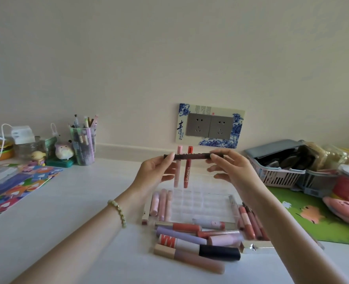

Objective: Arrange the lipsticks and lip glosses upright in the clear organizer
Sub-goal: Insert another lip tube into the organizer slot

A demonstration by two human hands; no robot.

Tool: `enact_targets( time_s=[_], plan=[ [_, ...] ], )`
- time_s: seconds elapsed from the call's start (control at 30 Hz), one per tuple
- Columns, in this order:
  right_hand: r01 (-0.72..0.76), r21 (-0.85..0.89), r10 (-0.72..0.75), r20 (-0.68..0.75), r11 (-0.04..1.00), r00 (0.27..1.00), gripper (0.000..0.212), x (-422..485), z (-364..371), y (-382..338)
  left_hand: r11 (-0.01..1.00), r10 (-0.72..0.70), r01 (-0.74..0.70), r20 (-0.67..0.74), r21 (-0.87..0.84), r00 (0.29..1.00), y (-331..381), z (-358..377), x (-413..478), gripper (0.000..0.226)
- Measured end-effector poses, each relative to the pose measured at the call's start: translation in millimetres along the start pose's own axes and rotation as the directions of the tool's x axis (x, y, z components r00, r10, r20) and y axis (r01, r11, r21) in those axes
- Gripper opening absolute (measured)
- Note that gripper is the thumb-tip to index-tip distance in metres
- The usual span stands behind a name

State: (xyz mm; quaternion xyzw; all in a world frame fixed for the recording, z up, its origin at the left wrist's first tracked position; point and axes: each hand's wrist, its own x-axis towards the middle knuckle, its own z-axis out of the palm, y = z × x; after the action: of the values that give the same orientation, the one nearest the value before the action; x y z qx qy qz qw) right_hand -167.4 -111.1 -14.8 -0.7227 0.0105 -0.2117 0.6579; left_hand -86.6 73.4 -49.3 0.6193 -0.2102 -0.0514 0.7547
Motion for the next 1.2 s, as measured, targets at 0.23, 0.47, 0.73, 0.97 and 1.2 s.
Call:
enact_targets(
  time_s=[0.23,0.47,0.73,0.97,1.2],
  plan=[
    [0.073,-0.124,-0.086,-0.105,0.99,0.991,0.024,10,-19,-1,0.954,0.031,-0.081,0.173,0.289,0.984,-15,8,6,0.012],
    [0.004,0.089,0.007,-0.118,0.996,0.993,0.019,21,-10,2,0.884,0.174,-0.204,0.108,0.42,0.979,-40,17,11,0.021],
    [0.1,-0.101,-0.117,-0.182,0.99,0.976,0.024,46,-9,4,0.758,0.346,-0.277,-0.004,0.591,0.938,-65,9,12,0.049],
    [0.204,-0.323,-0.256,-0.126,0.924,0.958,0.01,72,-5,10,0.662,0.024,-0.102,0.114,0.742,0.993,-79,-15,25,0.108],
    [0.159,-0.445,-0.207,-0.06,0.881,0.977,0.015,80,1,32,0.593,-0.147,-0.048,0.167,0.804,0.975,-90,-21,31,0.111]
  ],
)
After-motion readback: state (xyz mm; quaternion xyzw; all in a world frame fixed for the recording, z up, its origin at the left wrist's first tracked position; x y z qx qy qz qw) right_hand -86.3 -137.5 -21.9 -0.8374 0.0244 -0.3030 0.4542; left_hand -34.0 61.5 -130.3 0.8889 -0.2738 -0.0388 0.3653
